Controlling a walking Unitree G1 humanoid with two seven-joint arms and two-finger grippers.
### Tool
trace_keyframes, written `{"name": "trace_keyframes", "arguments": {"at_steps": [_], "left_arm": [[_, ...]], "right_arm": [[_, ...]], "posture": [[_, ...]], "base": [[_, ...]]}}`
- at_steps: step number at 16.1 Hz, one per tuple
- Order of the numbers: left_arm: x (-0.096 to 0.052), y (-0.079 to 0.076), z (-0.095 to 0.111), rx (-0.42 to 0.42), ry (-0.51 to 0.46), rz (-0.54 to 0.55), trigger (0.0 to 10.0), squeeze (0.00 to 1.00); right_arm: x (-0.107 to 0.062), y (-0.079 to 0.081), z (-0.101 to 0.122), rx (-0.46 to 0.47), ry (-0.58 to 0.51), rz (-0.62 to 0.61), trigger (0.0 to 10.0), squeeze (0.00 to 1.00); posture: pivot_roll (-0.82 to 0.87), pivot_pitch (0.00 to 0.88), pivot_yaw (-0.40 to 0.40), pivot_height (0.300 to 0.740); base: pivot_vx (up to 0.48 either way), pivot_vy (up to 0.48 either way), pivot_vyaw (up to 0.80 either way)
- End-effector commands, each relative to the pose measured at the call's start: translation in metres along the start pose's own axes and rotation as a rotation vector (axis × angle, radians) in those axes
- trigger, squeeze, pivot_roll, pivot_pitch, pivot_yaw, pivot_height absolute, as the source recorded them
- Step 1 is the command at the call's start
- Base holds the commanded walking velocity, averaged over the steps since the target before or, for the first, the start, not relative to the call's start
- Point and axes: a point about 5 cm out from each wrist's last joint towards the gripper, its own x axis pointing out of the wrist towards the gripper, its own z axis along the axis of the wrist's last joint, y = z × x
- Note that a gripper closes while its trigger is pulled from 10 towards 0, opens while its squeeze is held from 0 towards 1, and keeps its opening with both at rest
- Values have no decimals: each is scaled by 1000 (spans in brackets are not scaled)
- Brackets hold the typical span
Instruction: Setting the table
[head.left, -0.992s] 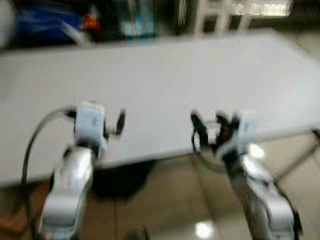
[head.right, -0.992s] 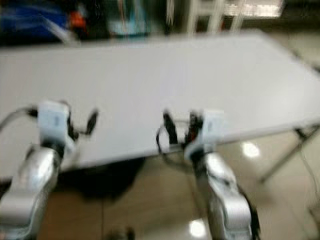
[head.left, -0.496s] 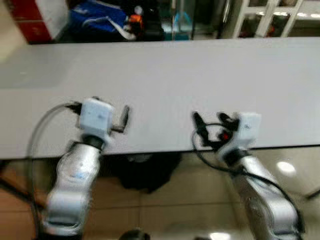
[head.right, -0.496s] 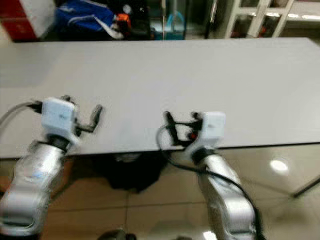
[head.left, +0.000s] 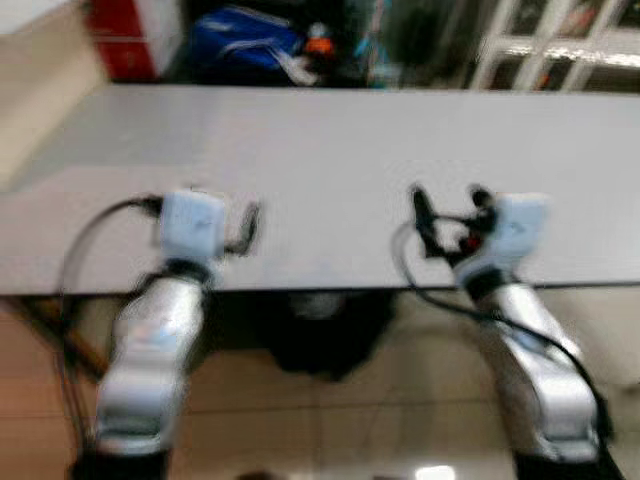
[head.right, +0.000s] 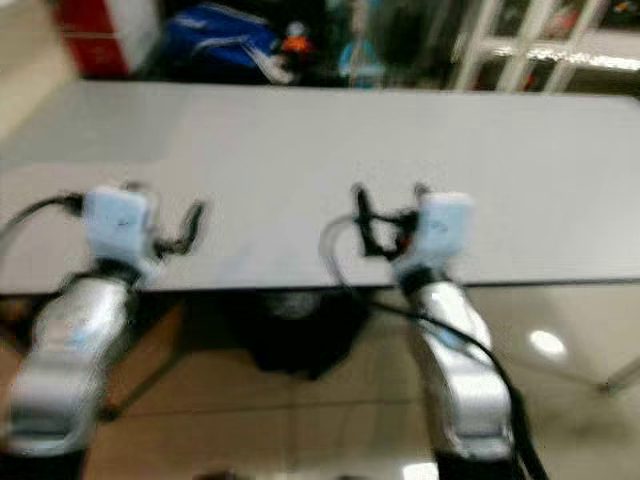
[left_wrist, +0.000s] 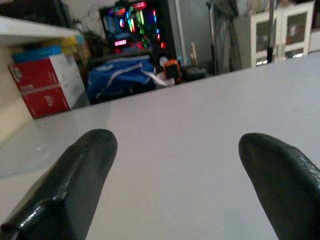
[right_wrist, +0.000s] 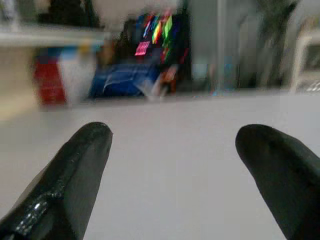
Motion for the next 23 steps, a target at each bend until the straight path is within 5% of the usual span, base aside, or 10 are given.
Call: {"name": "trace_keyframes", "arguments": {"at_steps": [1, 2, 4, 12, 16, 23], "left_arm": [[3, 4, 2, 21, -11, 15, 10000, 0], [6, 2, 4, 26, -19, 6, 10000, 0], [7, 1, 6, 27, -27, 3, 10000, 0], [10, 0, 4, 7, -16, 12, 10000, 0], [11, 0, 5, 10, -17, 6, 10000, 0], [11, 3, 5, 4, -20, 11, 10000, 0]], "right_arm": [[2, 13, -2, 12, 14, 78, 10000, 0], [3, 24, -3, -41, -5, 122, 10000, 0], [5, 27, -6, -7, 9, 101, 10000, 0], [11, 25, -8, 38, 42, 109, 10000, 0], [12, 22, -11, 104, 64, 90, 10000, 0], [12, 23, -6, 77, 30, 105, 10000, 0]], "posture": [[63, 13, -26, 740], [64, 9, -26, 740], [69, 5, -28, 740], [72, 0, -39, 740], [73, 0, -43, 740], [71, 0, -43, 740]], "base": [[0, 480, 0], [0, 480, 0], [0, 480, 0], [0, 480, -734], [0, 480, 0], [0, 480, 0]]}}
